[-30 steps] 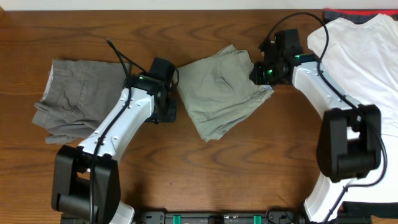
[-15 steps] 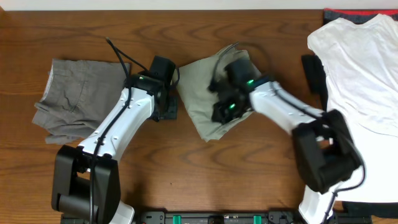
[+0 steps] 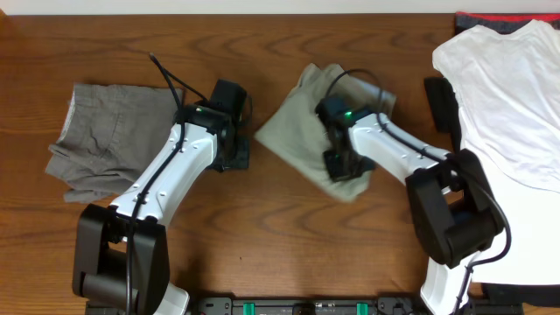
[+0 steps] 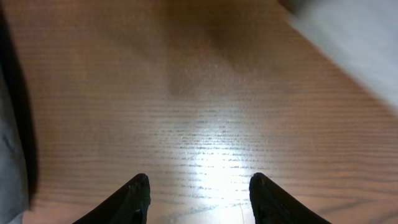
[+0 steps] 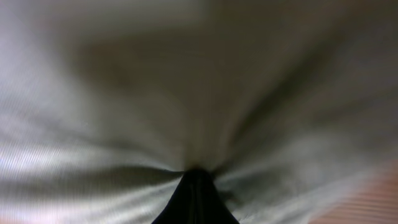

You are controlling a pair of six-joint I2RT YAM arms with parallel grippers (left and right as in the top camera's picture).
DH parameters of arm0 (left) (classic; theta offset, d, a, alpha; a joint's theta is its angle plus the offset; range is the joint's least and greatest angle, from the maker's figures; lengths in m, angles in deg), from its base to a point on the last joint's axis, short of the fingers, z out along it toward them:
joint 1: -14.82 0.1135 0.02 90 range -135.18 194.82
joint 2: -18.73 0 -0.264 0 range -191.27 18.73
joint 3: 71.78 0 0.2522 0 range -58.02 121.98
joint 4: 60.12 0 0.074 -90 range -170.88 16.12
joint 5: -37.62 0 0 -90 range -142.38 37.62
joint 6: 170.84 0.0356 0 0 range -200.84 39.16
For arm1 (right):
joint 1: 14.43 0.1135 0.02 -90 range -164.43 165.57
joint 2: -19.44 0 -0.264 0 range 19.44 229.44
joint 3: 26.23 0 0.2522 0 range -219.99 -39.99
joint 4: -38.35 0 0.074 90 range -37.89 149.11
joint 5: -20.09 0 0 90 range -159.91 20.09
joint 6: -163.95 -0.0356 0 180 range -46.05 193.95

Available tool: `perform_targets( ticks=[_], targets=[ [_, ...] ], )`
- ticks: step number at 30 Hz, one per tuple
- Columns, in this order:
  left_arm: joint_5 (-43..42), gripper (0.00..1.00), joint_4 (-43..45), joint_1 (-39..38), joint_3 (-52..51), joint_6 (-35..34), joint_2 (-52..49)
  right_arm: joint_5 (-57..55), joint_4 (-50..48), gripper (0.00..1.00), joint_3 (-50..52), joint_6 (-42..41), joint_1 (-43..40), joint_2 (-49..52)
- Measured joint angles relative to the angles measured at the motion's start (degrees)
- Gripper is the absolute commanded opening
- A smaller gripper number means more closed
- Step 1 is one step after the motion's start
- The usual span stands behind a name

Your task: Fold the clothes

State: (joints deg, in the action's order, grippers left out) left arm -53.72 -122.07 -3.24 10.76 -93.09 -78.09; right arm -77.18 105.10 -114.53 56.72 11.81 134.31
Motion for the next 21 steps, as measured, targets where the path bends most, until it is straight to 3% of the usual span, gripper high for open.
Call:
perform_targets(
  ticks=[5, 9, 15, 21],
  targets=[
    [-1.4, 0.59, 1.4, 0.0, 0.0, 0.0, 0.0, -20.3, -4.9, 0.07, 0.8, -1.5, -6.0, 1.8],
    [-5.2, 0.6, 4.8, 0.0, 0.0, 0.0, 0.0, -25.3, -1.4, 0.07, 0.0, -1.9, -10.4, 3.6],
    [-12.3, 0.63, 12.0, 0.0, 0.0, -0.1, 0.0, -5.8, 0.1, 0.17, -2.9, 5.1, -15.0, 1.1],
    [-18.1, 0.65, 18.5, 0.0, 0.0, -2.8, -0.1, 20.4, -5.0, 0.17, -3.1, 11.6, -12.9, -4.3]
  ],
)
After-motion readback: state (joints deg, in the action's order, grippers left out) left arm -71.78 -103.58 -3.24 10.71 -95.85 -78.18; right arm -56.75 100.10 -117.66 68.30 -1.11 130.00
